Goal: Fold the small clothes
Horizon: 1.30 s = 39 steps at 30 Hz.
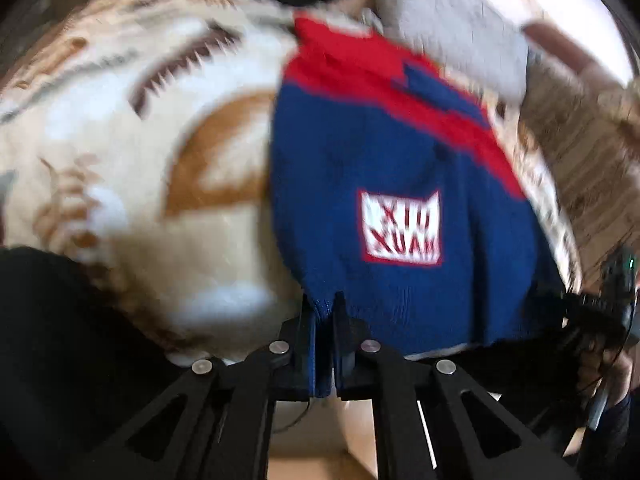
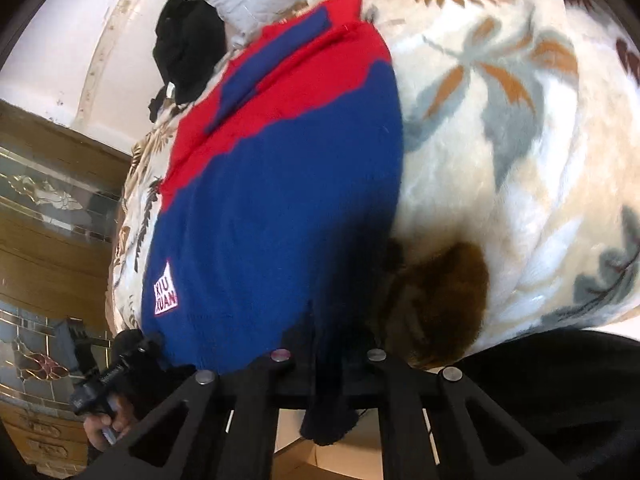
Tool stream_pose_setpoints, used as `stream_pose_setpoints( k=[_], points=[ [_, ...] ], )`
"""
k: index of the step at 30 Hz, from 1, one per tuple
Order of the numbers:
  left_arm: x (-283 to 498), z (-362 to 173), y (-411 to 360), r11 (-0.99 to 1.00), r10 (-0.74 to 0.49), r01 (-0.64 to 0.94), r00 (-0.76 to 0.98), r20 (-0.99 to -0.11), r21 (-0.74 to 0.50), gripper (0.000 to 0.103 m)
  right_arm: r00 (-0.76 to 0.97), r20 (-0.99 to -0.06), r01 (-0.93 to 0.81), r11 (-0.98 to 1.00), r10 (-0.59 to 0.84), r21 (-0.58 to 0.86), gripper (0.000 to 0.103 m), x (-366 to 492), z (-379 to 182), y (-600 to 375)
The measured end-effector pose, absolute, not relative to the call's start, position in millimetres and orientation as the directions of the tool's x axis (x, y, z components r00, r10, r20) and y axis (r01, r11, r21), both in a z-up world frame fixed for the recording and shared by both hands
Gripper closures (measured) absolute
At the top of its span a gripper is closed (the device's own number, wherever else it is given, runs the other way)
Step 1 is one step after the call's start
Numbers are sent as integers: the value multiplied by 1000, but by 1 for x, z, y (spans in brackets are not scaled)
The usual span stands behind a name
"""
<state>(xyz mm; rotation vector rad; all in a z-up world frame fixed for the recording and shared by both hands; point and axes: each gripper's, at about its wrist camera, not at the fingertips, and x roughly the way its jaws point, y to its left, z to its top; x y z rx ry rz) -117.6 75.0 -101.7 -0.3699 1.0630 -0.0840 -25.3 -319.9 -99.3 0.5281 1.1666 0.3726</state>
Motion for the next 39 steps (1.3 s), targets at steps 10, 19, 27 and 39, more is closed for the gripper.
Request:
stream_pose_setpoints(
  k=[10,19,27,39],
  points=[
    [-121,-109,85,928,-242,-138,484,-841,-347,97,361,-753,66,791,550,609,81,-28,-103,-341],
    [-110,-126,73,931,-238,-159,419,-876,-329,54,326,-807,72,838,492,541,81,-24,-117,-336],
    [-124,-72,87,918,-238,-131,577,-782,-375,97,401,-736,6,801,546,598,95,-31,-65,-348],
    [-109,-116,87,911,-264,-176,445,-856,-373,96,336,-811,98,839,478,535,46,-26,-106,-348]
  ],
)
